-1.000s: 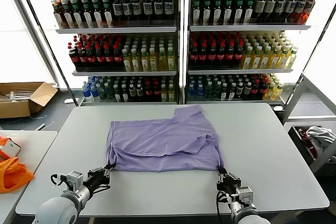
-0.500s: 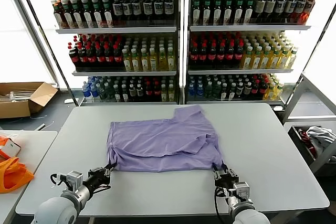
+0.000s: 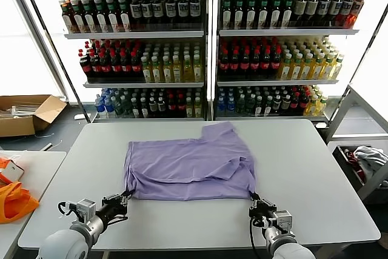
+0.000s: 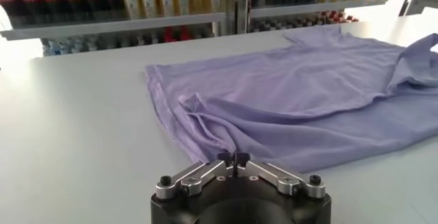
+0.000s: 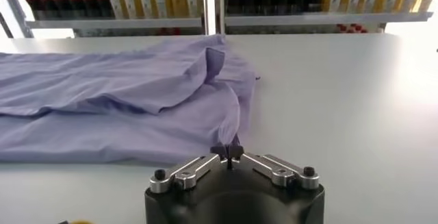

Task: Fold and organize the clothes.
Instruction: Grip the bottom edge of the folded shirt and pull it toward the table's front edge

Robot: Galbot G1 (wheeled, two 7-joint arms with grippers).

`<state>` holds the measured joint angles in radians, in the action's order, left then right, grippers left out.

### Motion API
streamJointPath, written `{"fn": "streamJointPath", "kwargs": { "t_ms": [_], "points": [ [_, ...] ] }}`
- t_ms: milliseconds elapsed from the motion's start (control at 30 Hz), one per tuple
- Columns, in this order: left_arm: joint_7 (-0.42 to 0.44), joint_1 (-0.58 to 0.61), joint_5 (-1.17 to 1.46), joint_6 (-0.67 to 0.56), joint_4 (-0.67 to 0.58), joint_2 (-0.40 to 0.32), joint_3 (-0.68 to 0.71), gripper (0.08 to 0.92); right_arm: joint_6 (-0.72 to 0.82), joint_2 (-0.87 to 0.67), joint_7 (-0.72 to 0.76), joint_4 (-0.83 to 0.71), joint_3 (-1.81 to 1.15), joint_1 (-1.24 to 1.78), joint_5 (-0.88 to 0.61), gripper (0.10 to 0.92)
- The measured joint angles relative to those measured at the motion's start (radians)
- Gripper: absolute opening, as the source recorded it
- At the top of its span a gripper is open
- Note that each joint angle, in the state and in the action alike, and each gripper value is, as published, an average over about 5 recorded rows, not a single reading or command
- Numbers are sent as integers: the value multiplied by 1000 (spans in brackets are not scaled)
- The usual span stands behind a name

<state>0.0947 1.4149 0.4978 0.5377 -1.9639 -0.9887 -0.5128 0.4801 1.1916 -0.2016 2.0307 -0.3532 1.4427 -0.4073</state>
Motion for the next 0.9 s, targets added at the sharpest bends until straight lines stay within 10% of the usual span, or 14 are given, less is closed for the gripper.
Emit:
{"fn": "streamJointPath", "kwargs": {
  "t_ms": [900],
  "points": [
    [0, 297, -10, 23, -222, -44, -172, 89, -32, -48, 49, 246, -82, 349, 60, 107]
  ]
}}
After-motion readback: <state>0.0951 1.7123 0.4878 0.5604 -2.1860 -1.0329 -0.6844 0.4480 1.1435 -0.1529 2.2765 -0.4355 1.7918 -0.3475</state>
